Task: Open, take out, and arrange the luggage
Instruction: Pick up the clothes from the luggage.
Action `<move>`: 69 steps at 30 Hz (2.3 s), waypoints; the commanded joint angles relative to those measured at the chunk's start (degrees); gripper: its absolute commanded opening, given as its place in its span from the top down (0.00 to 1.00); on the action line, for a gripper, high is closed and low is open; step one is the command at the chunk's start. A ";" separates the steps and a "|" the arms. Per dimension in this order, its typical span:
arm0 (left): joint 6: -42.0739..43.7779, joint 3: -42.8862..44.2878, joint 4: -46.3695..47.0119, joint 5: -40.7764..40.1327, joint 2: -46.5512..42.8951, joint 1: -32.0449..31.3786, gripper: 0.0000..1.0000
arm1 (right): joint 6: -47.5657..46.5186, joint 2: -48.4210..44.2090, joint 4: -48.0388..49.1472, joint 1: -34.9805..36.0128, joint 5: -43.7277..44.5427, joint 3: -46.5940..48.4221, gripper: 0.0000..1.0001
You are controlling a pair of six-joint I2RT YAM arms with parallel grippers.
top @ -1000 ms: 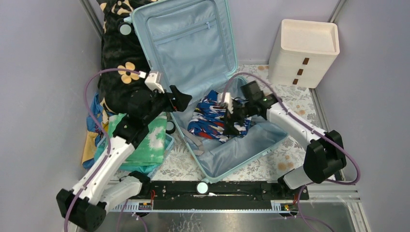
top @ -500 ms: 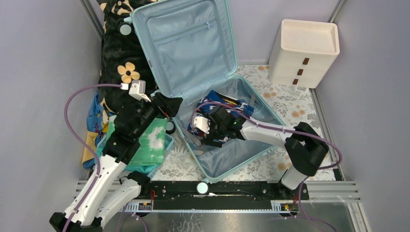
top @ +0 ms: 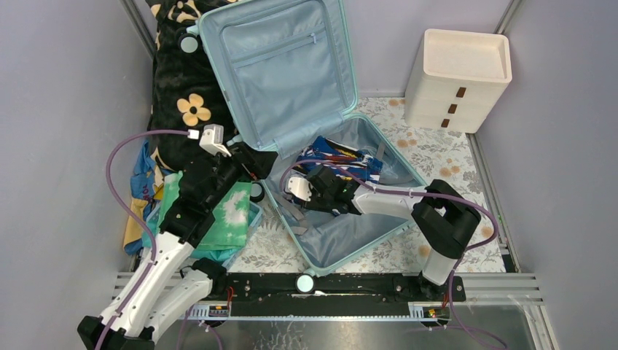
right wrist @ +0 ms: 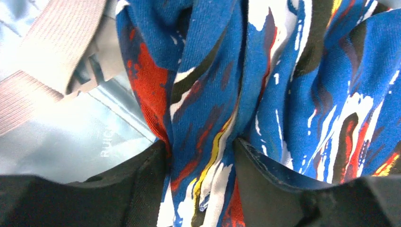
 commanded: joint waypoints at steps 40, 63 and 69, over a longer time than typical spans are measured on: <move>-42.18 13.35 -4.50 7.01 42.26 -2.90 0.01 | 12.97 -19.91 2.32 -29.22 -40.03 -6.23 1.00; -51.75 22.39 2.09 7.98 56.82 -7.14 0.09 | 11.60 -20.62 0.28 -30.56 -47.09 -5.66 1.00; -52.51 22.11 6.51 9.69 58.39 -8.15 0.33 | 10.88 -20.58 -0.48 -30.49 -48.58 -5.58 1.00</move>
